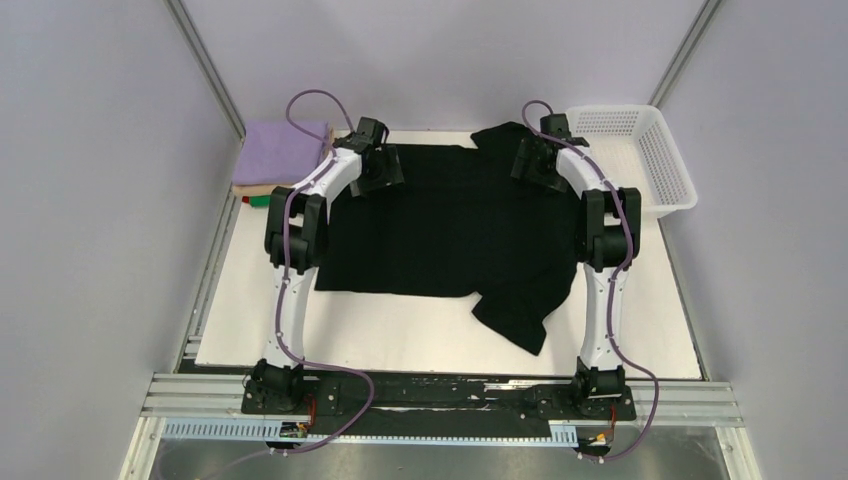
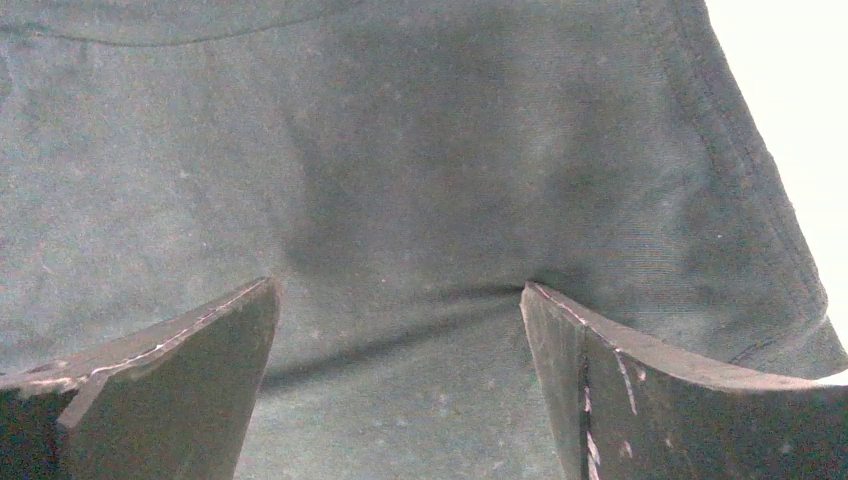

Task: Fold and stack the t-shirts
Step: Flatten out the tshirt

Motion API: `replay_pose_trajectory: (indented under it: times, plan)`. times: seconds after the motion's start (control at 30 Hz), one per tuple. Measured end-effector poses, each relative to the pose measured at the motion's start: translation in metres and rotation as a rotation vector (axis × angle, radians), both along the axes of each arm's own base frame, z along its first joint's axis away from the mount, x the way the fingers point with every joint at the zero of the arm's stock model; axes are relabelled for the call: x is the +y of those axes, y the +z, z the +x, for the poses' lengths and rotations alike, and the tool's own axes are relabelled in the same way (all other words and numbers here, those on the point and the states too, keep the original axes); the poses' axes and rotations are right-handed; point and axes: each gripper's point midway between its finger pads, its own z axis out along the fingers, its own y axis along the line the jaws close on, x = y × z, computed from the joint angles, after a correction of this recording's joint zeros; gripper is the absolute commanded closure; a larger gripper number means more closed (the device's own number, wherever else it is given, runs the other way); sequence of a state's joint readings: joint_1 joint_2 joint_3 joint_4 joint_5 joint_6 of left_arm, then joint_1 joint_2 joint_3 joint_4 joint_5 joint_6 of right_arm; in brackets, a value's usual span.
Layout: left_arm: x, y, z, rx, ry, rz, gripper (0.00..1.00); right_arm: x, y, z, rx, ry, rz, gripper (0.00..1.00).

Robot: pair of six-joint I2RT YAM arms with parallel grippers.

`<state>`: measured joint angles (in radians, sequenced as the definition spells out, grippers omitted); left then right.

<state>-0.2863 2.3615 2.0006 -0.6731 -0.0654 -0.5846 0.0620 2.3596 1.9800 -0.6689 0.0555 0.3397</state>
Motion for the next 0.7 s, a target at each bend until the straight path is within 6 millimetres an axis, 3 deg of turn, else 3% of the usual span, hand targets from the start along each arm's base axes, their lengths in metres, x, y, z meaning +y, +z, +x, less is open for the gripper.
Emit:
replay_pose_trajectory:
  times: [0.23, 0.33, 0.43, 0.5, 0.7]
  plan:
    - [-0.004, 0.003, 0.0, -0.015, -0.049, -0.022, 0.0, 0.003, 0.003, -0.006, 0.004, 0.043, -0.006, 0.0]
    - [-0.005, 0.006, -0.021, 0.003, -0.084, -0.022, 0.0, 0.008, 0.01, -0.026, 0.02, 0.074, -0.031, 0.0]
    - [-0.005, 0.021, -0.046, 0.014, -0.113, -0.012, 0.0, 0.019, 0.035, -0.045, -0.001, 0.108, -0.05, 0.0]
    - [-0.004, 0.043, -0.068, -0.006, -0.129, -0.006, 0.0, 0.033, 0.06, -0.057, -0.041, 0.139, -0.054, 0.0]
    - [0.013, 0.142, -0.135, -0.2, -0.117, -0.02, 0.0, 0.071, 0.149, -0.105, -0.245, 0.201, -0.027, 0.0]
